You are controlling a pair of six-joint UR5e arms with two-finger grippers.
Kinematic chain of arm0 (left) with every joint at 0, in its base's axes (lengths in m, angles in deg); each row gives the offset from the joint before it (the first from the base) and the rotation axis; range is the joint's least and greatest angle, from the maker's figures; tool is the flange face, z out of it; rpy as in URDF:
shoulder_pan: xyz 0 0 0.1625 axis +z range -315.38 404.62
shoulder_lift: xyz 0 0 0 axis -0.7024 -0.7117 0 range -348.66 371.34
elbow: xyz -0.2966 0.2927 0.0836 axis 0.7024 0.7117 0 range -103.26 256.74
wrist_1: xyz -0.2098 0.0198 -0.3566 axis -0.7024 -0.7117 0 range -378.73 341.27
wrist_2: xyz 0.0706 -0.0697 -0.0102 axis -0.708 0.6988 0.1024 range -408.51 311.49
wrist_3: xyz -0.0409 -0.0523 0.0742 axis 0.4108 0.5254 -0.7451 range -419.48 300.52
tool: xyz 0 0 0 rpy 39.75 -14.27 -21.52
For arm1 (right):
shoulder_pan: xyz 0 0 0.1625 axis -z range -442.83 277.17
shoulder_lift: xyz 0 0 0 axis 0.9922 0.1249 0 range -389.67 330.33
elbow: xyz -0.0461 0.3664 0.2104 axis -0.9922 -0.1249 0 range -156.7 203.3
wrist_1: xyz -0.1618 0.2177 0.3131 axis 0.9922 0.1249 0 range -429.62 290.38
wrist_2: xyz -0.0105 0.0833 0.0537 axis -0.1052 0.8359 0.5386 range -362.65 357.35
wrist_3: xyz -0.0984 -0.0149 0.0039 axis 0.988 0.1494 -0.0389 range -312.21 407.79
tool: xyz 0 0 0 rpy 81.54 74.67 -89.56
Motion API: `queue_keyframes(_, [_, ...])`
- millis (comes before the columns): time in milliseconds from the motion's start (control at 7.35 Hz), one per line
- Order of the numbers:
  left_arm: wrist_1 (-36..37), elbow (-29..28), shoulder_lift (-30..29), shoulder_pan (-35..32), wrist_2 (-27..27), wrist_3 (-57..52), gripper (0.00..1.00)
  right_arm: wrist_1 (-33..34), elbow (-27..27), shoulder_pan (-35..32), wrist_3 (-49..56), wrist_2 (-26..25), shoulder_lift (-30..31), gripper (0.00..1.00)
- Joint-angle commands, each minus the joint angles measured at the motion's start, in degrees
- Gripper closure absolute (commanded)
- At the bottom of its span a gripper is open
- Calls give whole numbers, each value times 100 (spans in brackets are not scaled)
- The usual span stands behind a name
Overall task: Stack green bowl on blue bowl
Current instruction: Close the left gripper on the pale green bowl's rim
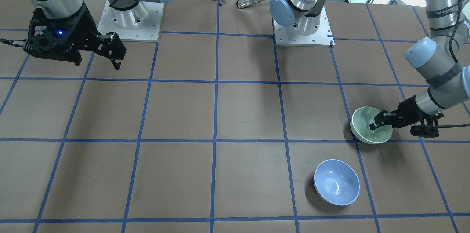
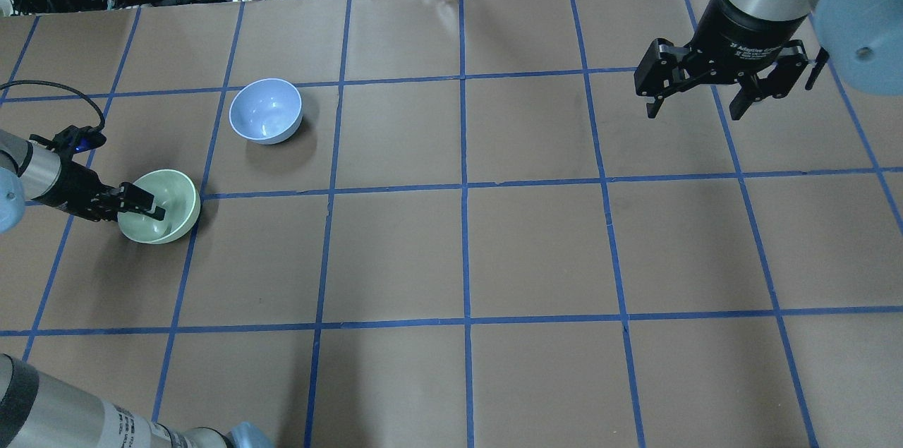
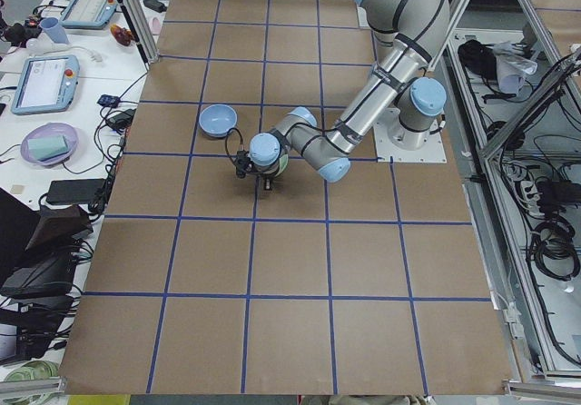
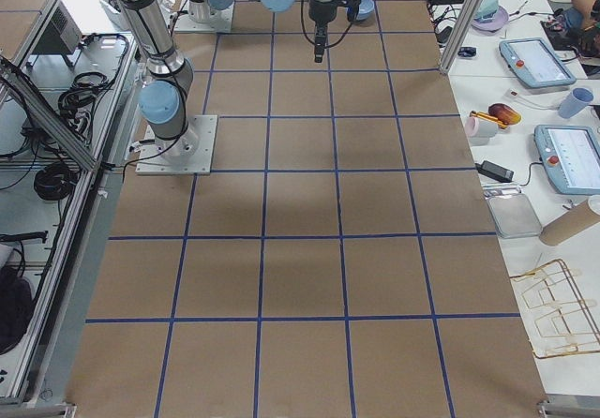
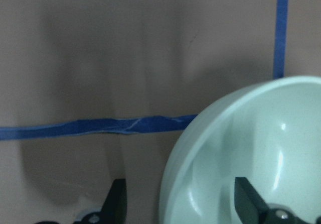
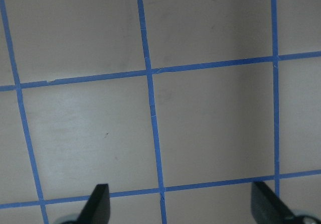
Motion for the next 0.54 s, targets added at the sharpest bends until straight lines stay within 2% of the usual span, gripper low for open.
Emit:
queue_keyframes(0, [-5, 0, 14, 0, -1, -26, 97, 0, 0, 0, 0, 0, 0, 0])
queue_keyframes(408, [-5, 0, 23, 0, -9, -43, 100, 0, 0, 0, 0, 0, 0, 0])
